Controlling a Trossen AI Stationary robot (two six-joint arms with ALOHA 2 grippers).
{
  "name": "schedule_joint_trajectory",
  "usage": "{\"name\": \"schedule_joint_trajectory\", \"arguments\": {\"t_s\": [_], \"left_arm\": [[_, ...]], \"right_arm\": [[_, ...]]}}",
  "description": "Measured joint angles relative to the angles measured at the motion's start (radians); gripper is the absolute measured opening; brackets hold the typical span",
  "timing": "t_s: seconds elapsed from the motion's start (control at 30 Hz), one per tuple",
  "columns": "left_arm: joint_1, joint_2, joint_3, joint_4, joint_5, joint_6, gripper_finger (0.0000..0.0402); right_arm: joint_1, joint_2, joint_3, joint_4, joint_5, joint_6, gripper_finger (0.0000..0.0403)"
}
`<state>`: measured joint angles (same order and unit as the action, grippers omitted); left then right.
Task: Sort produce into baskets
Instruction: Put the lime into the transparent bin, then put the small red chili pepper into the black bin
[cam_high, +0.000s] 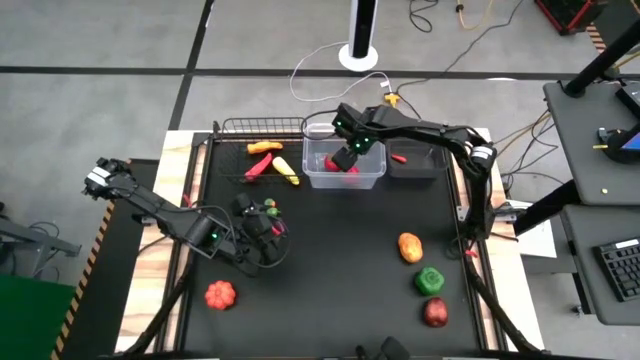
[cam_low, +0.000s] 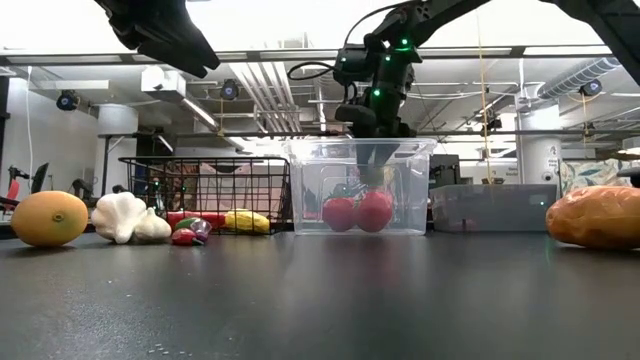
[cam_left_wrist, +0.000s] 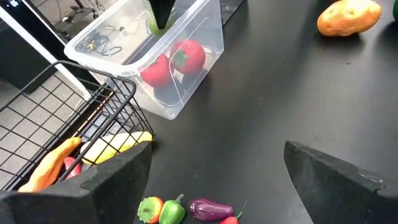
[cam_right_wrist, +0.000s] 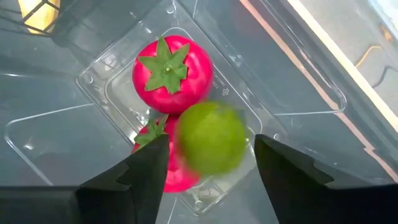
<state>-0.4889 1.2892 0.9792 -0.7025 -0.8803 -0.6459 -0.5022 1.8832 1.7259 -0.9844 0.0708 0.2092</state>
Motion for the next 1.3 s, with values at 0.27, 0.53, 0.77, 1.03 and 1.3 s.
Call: {"name": "schedule_joint_trajectory", "arguments": {"t_s": [0.27, 0.53, 0.77, 1.03, 1.3], "left_arm": [[0.000, 0.000, 0.000, 0.000, 0.016, 0.000, 0.0346], [0.000, 0.000, 0.000, -0.001, 0.016, 0.000, 0.0346], [0.000, 0.000, 0.000, -0.033, 0.041, 0.001, 0.0346], [-0.009, 0.000, 0.000, -0.091, 0.175, 0.008, 0.0346], [-0.035, 0.000, -0.049, -0.061, 0.274, 0.061, 0.0346]], "right_arm": [[0.000, 0.000, 0.000, 0.006, 0.000, -0.002, 0.0255], [0.009, -0.025, 0.031, 0.010, 0.000, -0.010, 0.0243], [0.107, -0.070, 0.067, 0.067, 0.000, -0.024, 0.0238], [0.316, -0.082, 0.066, 0.150, 0.036, -0.071, 0.0237], [0.500, -0.082, 0.066, 0.181, 0.136, -0.094, 0.0237]]}}
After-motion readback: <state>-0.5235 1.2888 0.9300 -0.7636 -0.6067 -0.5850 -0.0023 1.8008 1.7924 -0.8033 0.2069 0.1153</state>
